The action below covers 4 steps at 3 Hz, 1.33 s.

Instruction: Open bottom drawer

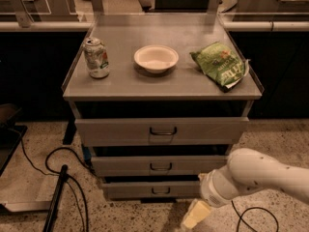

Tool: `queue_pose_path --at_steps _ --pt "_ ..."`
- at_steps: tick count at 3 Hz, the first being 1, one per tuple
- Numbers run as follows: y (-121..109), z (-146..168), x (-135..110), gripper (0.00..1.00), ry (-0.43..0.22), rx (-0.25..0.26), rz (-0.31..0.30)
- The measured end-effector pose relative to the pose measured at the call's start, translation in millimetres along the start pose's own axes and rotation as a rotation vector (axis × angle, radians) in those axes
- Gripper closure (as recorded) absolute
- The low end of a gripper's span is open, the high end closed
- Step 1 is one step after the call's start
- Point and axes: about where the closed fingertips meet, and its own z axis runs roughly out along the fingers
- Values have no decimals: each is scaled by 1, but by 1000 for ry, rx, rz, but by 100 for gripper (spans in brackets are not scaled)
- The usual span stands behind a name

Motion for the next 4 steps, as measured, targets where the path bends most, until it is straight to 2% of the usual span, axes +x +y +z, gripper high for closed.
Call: queue_pose_path --at_steps 1,2,3,4 --pt "-2 44 20 0 29 15 54" --pt "-14 87 37 0 38 18 104" --pt "-14 87 37 0 38 18 104" --pt "-19 114 48 0 28 -12 148"
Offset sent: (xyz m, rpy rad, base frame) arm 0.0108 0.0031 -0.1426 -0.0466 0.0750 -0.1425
